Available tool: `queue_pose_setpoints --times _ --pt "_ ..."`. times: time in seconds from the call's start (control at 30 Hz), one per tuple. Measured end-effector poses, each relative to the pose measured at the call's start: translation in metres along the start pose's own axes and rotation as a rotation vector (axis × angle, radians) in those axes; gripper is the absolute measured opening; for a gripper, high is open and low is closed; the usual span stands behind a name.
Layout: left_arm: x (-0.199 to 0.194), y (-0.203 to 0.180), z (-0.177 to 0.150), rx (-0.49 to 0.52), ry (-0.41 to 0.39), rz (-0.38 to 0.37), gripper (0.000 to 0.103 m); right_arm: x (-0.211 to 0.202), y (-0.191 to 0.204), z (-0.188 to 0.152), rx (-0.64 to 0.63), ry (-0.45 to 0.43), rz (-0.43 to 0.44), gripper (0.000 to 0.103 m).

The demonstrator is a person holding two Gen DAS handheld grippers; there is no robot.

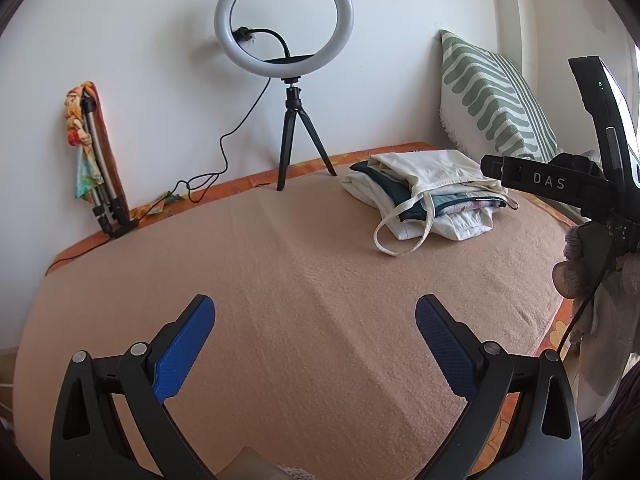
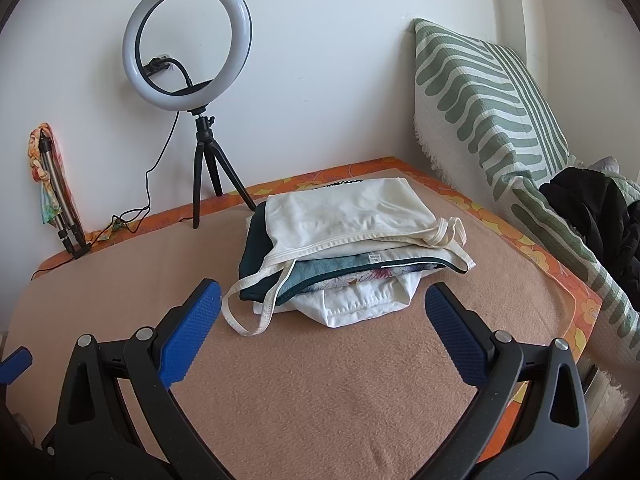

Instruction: Fold small clothes

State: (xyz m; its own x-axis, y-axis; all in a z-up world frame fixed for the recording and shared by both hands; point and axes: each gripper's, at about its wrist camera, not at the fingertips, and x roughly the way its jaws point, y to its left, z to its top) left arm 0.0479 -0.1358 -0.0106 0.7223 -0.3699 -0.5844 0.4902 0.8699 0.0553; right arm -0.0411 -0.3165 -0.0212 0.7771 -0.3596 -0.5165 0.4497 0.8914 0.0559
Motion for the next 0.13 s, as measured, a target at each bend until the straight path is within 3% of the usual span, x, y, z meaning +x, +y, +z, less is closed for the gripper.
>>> queue_pose_setpoints --times 0.13 --pt "-0.0022 0.0004 0.0009 -0.001 -0.006 -0.002 0.1 0.0002 0.001 -0.0001 0.0 0.0 -0.001 0.103"
